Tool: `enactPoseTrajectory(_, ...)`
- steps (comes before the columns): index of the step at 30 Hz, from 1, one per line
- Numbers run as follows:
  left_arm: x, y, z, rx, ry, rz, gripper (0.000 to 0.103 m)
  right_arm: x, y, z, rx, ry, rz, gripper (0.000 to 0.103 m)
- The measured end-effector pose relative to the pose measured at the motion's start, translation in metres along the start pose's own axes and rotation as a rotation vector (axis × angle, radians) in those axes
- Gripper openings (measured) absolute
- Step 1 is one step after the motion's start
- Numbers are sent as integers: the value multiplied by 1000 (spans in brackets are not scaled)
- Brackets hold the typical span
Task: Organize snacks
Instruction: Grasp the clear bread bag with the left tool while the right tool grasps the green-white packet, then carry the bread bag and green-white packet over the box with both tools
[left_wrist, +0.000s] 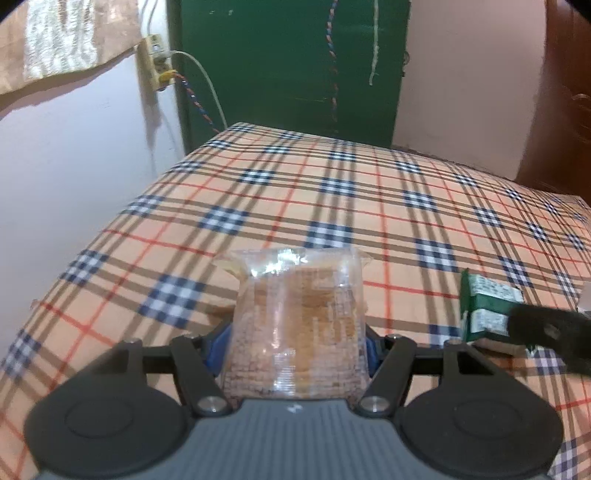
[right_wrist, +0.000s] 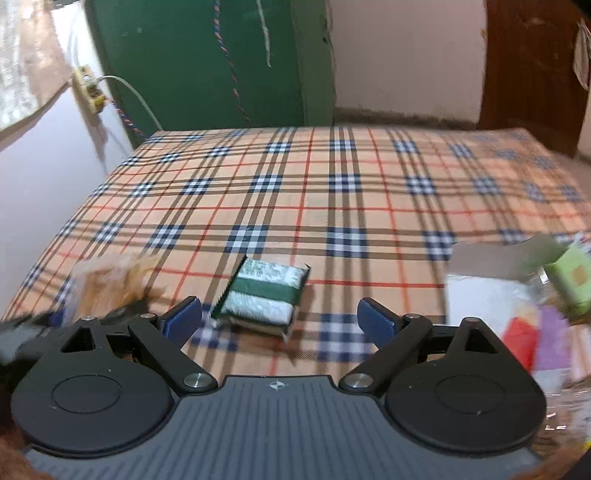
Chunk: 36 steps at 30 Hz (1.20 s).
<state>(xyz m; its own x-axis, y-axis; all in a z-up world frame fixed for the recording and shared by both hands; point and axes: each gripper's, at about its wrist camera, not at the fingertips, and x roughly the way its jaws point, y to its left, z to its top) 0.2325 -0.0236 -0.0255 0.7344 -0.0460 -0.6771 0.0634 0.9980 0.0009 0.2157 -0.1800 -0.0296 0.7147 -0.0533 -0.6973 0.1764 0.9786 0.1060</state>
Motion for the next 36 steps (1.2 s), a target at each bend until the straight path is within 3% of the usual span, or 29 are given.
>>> enactPoseTrajectory(8,-3,8,-2,-16,-12,17,65,58,23,6,-18,57,-42,103)
enactPoseTrajectory(10,-3,8,-2,-19,-13,15,65,59,27,6,-47,41,-37,92)
enactPoseTrajectory(12,-4,7,-3,-17,-13,15,65,56,29,6,-67,34,-38,63)
enactPoseTrajectory(20,-23,-1,-6,-9,-31,16,65,21,23,0,-116,2,-4,62)
enactPoseTrajectory(36,-107,-22,-14,2,-81,4,65,-96,2,-19,-182,-106,8,62)
